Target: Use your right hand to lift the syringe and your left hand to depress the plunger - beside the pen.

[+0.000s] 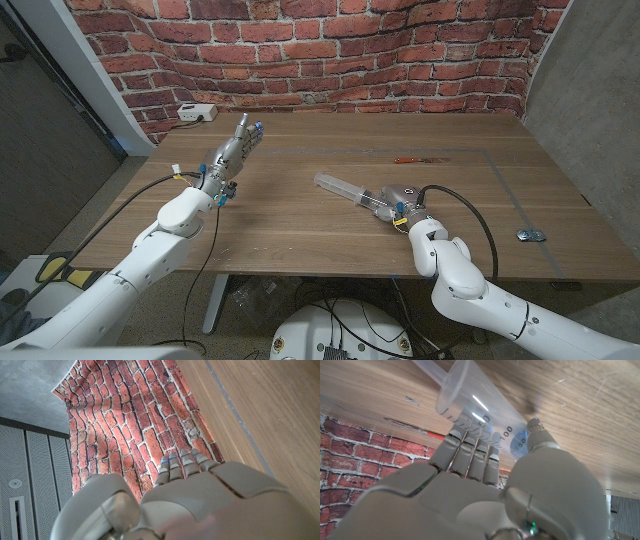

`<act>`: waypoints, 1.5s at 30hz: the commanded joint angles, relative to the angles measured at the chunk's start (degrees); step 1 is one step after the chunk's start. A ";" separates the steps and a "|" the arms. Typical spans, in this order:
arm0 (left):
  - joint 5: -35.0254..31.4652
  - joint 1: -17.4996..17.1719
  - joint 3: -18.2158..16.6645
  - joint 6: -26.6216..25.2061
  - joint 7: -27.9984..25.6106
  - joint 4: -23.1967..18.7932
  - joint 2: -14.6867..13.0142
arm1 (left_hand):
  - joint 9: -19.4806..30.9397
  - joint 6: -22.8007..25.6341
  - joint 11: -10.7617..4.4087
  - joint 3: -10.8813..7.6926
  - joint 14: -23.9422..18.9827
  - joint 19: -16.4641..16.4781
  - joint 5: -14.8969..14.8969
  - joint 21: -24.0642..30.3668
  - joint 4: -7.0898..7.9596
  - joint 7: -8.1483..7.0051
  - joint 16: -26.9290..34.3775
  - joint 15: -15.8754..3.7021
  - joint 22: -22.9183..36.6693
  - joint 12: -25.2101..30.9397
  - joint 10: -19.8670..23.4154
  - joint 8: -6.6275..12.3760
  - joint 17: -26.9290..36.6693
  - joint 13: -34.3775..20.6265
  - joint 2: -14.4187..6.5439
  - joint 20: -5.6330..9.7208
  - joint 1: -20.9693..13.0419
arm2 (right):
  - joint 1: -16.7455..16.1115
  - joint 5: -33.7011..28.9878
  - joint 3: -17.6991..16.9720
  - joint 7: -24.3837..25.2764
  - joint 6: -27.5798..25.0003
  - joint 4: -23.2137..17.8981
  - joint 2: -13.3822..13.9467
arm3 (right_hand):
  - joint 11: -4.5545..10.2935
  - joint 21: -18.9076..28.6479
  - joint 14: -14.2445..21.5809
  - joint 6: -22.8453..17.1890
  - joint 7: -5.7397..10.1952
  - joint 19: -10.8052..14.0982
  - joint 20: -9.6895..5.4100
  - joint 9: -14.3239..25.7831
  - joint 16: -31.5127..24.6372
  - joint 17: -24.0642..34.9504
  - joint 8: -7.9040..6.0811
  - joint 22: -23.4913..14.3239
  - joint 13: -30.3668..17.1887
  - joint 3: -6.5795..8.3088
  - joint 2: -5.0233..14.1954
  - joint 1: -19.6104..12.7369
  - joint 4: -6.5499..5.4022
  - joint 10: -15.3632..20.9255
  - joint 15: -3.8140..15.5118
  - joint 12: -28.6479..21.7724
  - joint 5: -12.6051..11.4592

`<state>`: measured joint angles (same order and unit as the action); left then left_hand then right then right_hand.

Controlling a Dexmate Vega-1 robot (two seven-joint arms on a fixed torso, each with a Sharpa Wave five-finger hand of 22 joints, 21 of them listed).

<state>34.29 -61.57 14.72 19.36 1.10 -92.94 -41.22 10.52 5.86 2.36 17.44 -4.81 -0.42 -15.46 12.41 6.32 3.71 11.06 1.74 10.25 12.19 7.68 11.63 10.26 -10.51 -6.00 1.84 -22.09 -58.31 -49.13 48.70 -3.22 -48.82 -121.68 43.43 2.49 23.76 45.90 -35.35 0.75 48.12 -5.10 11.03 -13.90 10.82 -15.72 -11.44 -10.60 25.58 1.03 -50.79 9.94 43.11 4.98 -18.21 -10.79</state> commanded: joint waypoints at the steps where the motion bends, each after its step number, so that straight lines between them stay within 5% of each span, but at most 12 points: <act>1: -0.15 -0.05 -0.09 -0.33 -0.57 -0.55 -0.18 | 0.12 0.55 -0.03 -0.06 -0.41 -0.09 0.01 0.06 -0.18 -0.18 0.14 0.13 0.14 0.06 0.40 0.13 0.20 -0.34 -0.25 -0.16 -0.16 | -2.58 4.88 -2.54 9.53 5.46 2.70 -0.52 | 0.55 1.47 3.62 -4.97 3.03 2.94 -7.10 0.31 -0.86 0.26 -0.57 -0.29 -0.11 1.55 3.58 -5.23 -0.04 2.92 6.78 -0.28 0.10; 11: -0.07 0.60 0.22 -0.40 -0.24 0.03 0.11 | 0.13 0.66 -0.03 -0.07 -0.50 -0.05 0.05 0.00 -0.16 -0.24 0.10 0.25 0.15 0.00 0.47 0.10 0.21 -0.34 -0.31 -0.21 -0.20 | -3.94 7.79 -4.61 15.95 12.41 3.43 1.14 | 1.77 3.76 7.87 -10.66 4.20 4.36 -7.39 0.39 -0.88 0.52 -1.00 -0.96 -0.02 3.59 7.65 -10.32 -0.49 7.63 7.77 -0.28 0.39; 45: -0.69 1.52 0.47 -1.62 -0.38 -0.62 -0.69 | 0.14 0.68 -0.17 -0.07 -1.01 -0.02 0.19 -0.15 -0.10 -0.29 0.11 0.18 0.16 -0.13 0.68 -0.07 0.22 -0.36 -0.43 -0.51 -0.29 | -7.25 12.23 -10.75 25.67 19.51 3.01 0.81 | 2.50 6.81 11.56 -14.70 4.88 4.90 -7.30 0.56 -0.28 0.68 0.22 -1.45 -0.02 2.91 9.02 -8.89 -3.42 11.82 7.46 0.92 1.01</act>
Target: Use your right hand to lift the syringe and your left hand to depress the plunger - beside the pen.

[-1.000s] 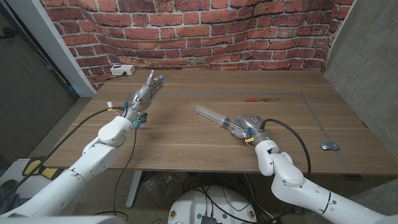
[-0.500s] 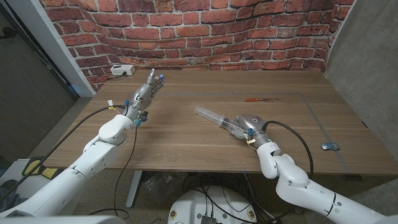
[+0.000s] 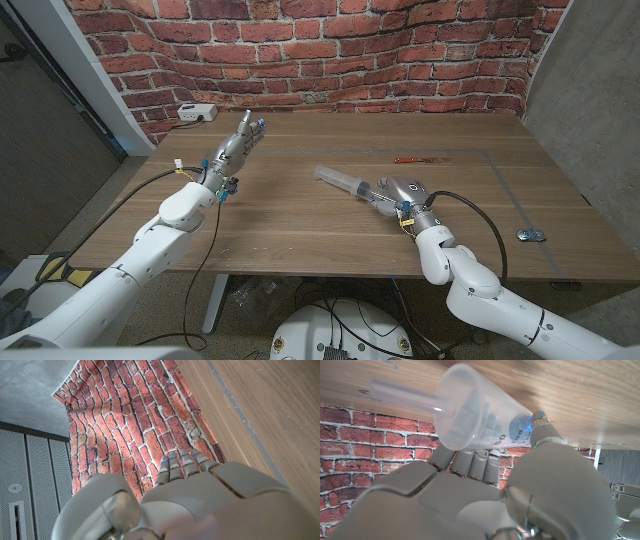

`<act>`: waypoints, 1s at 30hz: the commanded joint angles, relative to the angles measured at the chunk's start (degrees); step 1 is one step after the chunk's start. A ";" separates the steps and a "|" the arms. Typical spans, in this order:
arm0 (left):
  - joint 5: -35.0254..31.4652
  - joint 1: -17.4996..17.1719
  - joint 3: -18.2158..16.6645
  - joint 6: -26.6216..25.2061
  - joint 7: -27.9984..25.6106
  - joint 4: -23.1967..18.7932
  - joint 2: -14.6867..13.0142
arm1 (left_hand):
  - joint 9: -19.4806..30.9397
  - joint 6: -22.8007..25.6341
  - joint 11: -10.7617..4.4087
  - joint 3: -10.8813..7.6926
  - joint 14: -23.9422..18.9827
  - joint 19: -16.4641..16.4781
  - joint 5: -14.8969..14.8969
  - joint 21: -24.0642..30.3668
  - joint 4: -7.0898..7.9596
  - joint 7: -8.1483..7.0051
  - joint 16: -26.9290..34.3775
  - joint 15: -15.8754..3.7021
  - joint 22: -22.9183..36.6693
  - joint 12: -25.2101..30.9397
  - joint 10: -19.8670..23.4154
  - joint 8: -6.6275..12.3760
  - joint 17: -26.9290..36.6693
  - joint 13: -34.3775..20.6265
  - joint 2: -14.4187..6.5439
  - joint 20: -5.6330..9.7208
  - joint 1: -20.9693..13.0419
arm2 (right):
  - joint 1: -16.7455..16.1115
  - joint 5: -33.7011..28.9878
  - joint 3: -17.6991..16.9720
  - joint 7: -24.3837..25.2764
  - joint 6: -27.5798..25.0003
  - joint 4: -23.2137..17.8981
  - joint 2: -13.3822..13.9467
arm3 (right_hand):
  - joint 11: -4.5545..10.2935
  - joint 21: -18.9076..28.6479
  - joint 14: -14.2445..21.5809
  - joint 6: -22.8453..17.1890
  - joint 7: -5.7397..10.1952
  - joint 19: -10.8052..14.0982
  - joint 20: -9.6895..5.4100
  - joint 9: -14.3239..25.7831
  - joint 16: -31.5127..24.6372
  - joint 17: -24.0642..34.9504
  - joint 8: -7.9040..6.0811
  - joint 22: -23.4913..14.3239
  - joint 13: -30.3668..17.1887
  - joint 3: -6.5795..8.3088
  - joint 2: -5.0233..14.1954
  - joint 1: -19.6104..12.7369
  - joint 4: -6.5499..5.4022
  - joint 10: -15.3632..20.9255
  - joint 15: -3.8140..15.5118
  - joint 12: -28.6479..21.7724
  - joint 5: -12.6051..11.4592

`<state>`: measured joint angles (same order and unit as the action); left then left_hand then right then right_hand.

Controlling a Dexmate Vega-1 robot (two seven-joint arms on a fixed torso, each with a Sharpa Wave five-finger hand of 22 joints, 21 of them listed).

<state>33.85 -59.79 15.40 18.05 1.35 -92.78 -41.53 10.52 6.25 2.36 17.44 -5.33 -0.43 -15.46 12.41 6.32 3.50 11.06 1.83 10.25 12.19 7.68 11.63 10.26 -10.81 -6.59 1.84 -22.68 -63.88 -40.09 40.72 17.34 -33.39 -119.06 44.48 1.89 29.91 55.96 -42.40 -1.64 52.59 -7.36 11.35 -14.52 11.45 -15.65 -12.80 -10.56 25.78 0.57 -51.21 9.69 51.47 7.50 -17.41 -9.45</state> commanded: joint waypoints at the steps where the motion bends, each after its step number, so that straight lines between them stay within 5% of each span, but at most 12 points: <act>1: -0.29 -0.28 -0.24 -0.31 -0.70 -0.85 -0.40 | 0.14 0.28 -0.15 -0.07 -0.51 -0.03 0.19 -0.16 -0.09 -0.07 0.11 0.09 0.16 -0.14 0.67 -0.07 0.22 -0.06 0.16 -0.50 0.29 | -1.86 3.39 -3.01 5.71 4.51 0.43 -0.25 | 3.08 0.69 1.60 -7.63 7.29 0.42 -5.03 0.25 0.30 0.06 0.19 -0.10 -0.07 2.71 9.53 -8.43 -3.22 3.49 4.95 0.14 -0.33; 30: -4.28 3.43 0.71 -0.19 2.03 -5.12 -2.92 | 0.15 -0.06 0.03 -0.02 -0.11 -0.43 0.31 -0.43 -0.04 -0.04 -0.19 0.10 0.16 -0.40 0.40 -0.30 0.23 -0.07 0.17 -0.94 0.25 | -4.37 7.74 -8.38 15.12 20.60 1.78 0.09 | 3.33 2.18 2.61 -8.22 7.27 0.14 -5.05 0.62 0.98 0.02 1.32 -0.06 -0.12 3.15 9.64 -8.13 -4.00 4.87 5.13 1.37 -0.39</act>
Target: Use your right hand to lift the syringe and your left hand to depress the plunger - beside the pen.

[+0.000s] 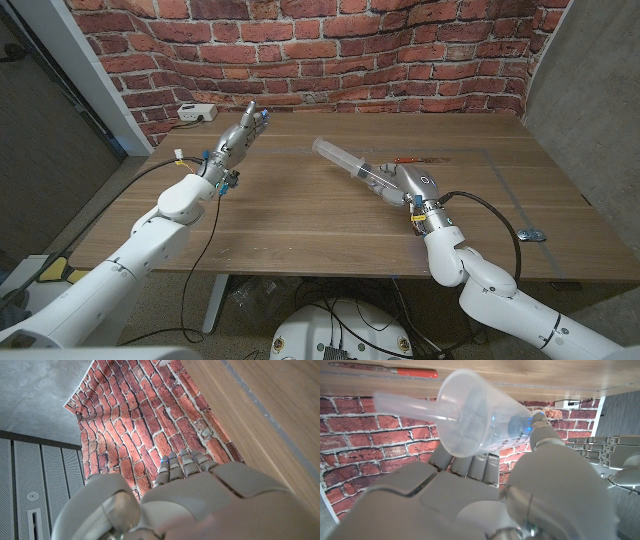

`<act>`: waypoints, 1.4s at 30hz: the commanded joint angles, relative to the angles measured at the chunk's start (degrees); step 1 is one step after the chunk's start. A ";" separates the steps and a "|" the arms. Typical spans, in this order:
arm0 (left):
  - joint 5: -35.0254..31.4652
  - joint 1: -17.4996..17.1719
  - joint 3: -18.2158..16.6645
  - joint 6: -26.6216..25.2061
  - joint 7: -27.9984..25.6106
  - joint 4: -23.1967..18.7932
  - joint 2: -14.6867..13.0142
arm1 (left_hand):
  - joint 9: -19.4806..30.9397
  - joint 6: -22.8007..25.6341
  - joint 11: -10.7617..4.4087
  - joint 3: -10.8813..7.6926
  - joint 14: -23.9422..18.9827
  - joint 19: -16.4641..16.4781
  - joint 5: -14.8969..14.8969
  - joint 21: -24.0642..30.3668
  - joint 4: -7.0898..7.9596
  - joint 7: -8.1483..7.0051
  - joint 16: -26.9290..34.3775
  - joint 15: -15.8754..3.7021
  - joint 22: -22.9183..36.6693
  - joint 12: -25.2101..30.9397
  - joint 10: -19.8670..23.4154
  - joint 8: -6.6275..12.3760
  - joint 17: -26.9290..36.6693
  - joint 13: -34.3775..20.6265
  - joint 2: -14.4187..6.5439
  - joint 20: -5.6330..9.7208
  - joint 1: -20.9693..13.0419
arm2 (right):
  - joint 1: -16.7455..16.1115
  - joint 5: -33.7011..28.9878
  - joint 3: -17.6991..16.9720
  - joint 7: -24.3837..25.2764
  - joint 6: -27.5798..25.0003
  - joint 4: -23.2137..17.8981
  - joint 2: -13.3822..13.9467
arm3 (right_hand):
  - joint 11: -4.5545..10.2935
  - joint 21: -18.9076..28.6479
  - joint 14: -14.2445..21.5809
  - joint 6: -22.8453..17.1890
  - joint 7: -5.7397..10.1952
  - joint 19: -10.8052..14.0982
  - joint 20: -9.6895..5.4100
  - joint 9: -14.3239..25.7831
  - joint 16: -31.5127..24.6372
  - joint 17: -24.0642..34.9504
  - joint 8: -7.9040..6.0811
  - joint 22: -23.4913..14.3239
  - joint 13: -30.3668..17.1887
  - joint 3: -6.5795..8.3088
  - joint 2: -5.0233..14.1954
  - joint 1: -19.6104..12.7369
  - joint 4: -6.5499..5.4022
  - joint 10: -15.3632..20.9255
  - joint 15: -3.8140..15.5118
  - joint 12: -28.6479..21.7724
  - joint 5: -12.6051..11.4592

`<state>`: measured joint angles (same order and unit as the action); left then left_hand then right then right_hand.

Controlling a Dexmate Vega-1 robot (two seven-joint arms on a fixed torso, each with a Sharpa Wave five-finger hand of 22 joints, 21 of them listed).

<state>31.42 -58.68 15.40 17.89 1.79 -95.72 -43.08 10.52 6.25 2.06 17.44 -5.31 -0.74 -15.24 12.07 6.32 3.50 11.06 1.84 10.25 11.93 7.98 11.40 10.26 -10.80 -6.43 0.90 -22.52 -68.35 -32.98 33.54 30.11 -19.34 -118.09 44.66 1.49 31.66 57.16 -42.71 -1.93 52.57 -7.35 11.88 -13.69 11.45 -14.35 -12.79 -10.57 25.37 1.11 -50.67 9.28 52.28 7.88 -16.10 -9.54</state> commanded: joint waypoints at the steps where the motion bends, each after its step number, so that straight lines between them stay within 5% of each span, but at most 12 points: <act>1: -2.07 2.56 0.76 -0.04 1.73 -2.28 -1.48 | 0.15 -0.09 0.34 -0.02 -0.07 -0.12 0.10 -0.09 -0.04 -0.02 -0.21 0.10 0.16 -0.14 0.10 -0.09 0.23 -0.08 0.01 0.00 0.09 | 0.15 0.58 -1.21 2.47 6.95 0.91 -0.23 | 3.72 0.45 1.43 -7.86 7.59 0.16 -5.07 0.10 0.16 0.02 0.06 -0.06 -0.11 3.56 9.11 -8.69 -3.59 4.07 4.76 0.08 -0.31; 21: -3.89 8.70 3.65 0.64 5.24 -0.37 0.17 | 0.15 -0.02 0.25 0.01 0.09 -0.45 0.17 -0.25 0.00 0.01 -0.26 -0.01 0.17 -0.22 0.03 -0.08 0.24 -0.09 0.00 0.22 0.08 | 0.12 -1.05 -2.08 4.73 13.16 0.76 -2.49 | 3.56 1.44 2.01 -8.40 7.58 0.04 -5.09 0.29 0.44 0.12 0.64 0.06 -0.15 3.77 8.95 -8.73 -3.69 4.73 4.73 0.89 -0.29; 42: -3.94 11.39 6.28 1.29 8.70 1.07 1.52 | 0.15 -0.08 -0.22 0.00 0.62 -1.06 0.23 -0.47 0.03 -0.14 -0.43 -0.25 0.18 -0.43 -0.44 -0.12 0.24 -0.10 -0.08 0.19 0.01 | 0.73 -1.47 -1.66 3.33 15.70 1.64 -4.51 | 3.91 2.00 2.21 -8.71 7.66 -0.11 -5.06 0.38 0.62 0.16 0.96 0.16 -0.18 3.88 8.84 -8.80 -3.61 5.04 4.76 1.37 -0.24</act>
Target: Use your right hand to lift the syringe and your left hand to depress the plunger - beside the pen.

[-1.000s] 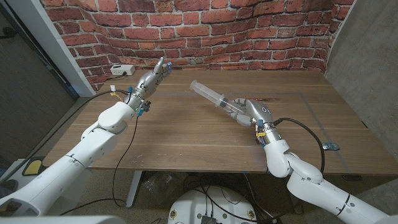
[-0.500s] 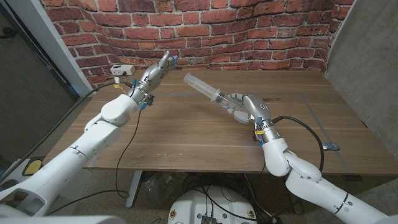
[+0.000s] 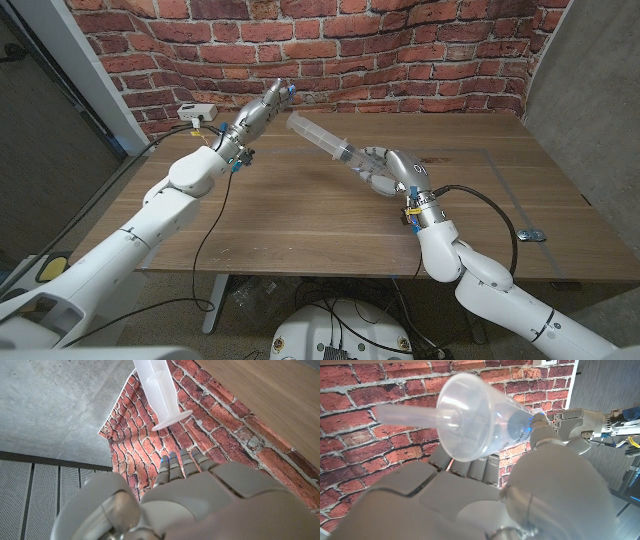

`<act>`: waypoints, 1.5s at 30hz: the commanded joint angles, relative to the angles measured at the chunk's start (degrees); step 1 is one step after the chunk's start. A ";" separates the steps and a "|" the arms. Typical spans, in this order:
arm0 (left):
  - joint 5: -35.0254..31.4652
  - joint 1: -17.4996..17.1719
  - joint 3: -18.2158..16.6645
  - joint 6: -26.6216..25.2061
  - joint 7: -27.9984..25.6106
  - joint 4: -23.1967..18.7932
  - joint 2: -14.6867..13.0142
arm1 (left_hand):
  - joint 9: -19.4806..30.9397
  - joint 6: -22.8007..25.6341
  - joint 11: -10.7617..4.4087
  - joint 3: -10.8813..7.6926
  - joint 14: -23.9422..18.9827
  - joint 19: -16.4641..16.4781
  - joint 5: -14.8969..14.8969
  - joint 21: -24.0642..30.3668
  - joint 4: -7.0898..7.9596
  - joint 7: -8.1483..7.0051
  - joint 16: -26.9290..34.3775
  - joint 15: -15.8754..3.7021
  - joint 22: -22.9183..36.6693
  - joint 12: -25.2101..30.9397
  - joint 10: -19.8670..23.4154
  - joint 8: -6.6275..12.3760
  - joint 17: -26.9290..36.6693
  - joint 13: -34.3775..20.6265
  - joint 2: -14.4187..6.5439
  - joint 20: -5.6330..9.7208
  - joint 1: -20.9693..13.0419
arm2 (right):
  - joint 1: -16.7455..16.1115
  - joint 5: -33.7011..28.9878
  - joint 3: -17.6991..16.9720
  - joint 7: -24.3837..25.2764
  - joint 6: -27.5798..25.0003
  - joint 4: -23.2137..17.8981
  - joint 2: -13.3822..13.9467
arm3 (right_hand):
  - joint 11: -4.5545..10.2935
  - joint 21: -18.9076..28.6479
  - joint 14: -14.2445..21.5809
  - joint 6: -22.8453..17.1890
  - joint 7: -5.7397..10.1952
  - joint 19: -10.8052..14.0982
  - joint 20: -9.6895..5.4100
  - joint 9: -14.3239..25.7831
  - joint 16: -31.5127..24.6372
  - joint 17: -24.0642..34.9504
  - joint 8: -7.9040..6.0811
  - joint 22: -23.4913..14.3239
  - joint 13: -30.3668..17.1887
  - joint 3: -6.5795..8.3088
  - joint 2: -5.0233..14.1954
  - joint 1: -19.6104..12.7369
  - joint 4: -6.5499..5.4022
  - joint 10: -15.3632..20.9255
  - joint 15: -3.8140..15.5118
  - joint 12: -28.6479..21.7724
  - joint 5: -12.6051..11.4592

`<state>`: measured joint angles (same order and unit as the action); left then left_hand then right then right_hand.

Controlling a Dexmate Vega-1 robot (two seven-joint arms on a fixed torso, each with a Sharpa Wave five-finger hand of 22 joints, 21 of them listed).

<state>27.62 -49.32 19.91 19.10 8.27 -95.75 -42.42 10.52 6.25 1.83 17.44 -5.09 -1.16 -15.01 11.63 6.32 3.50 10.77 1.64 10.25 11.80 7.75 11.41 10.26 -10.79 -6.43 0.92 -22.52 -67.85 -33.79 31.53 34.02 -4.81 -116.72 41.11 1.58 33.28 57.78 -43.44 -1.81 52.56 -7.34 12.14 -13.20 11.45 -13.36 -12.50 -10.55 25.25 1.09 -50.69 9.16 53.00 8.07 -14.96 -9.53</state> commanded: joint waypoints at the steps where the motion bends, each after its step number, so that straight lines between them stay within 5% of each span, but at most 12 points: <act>1: -0.16 2.19 1.95 0.09 2.38 1.21 0.97 | 0.15 -0.09 -0.01 -0.01 0.42 -0.64 0.00 -0.04 0.03 -0.17 -0.14 -0.01 0.18 -0.30 -0.22 -0.13 0.24 -0.11 -0.08 0.23 0.02 | 0.26 -0.76 0.37 -0.69 1.21 0.25 -0.95 | 3.83 0.44 1.61 -8.04 7.51 -0.12 -5.06 0.13 0.15 0.17 -0.01 -0.11 -0.20 4.01 8.86 -8.77 -3.48 4.33 4.57 0.28 -0.24; 45: 2.14 2.99 3.54 2.88 3.96 3.74 4.85 | 0.16 -0.39 -0.32 0.00 1.14 -1.20 0.11 -0.10 0.10 -0.55 -0.16 -0.23 0.19 -0.35 -0.61 -0.19 0.25 -0.12 -0.16 -0.24 -0.07 | 2.99 0.62 0.99 -0.34 4.12 3.56 -4.05 | 3.57 1.99 1.97 -8.64 7.44 -0.54 -5.07 0.29 0.47 0.33 0.75 0.20 -0.27 4.10 8.68 -8.55 -3.31 5.14 4.51 1.37 -0.26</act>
<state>29.20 -46.71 22.99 21.57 11.58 -92.62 -38.47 10.52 5.73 1.74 17.44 -4.16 -2.07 -15.01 11.41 6.32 2.98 10.78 1.33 10.25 11.31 7.24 11.41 10.26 -10.78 -6.43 0.82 -22.52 -65.70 -33.52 32.01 33.09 -1.53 -114.12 38.06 1.49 34.99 58.58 -44.03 -1.84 52.32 -7.18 12.13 -12.82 11.60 -12.71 -12.24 -10.55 25.25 0.87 -50.91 9.16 53.73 8.26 -13.86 -9.51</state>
